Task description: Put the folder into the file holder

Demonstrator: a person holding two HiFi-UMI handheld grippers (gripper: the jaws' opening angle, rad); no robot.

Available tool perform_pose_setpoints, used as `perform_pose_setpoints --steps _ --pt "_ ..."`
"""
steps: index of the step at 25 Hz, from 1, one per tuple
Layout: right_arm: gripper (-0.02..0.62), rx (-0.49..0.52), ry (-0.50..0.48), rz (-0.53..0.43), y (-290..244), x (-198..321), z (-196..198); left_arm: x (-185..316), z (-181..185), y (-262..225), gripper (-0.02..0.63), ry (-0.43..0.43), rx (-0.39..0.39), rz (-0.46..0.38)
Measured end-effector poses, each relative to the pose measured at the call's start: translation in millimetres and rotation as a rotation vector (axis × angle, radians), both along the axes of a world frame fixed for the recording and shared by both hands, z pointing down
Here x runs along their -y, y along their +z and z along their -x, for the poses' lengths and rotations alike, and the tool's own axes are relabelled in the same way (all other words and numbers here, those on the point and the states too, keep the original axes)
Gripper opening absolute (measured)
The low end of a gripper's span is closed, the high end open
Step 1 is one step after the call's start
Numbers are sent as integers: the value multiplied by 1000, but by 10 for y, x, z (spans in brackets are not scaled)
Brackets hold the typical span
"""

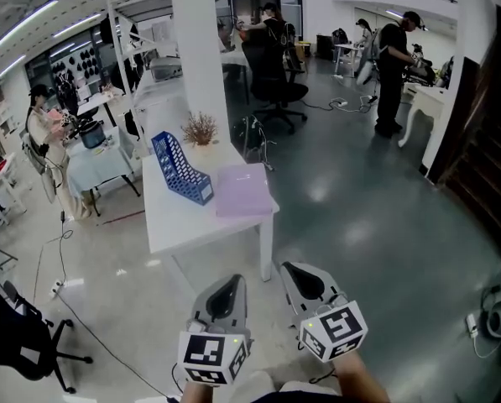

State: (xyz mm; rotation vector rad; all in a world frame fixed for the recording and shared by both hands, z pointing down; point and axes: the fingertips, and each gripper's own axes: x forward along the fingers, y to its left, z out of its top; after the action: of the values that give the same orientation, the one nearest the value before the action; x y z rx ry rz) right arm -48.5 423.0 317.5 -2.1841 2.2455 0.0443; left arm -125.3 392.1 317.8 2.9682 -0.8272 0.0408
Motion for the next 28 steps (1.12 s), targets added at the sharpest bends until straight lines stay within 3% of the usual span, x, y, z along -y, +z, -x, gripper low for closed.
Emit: perform_pose_setpoints --steps 14,28 --pt "0 -26 93 9 -19 427 -49 468 -45 26 5 31 -7 29" --pt "0 -7 98 14 80 1038 -359 1072 -342 107 5 35 -10 38"
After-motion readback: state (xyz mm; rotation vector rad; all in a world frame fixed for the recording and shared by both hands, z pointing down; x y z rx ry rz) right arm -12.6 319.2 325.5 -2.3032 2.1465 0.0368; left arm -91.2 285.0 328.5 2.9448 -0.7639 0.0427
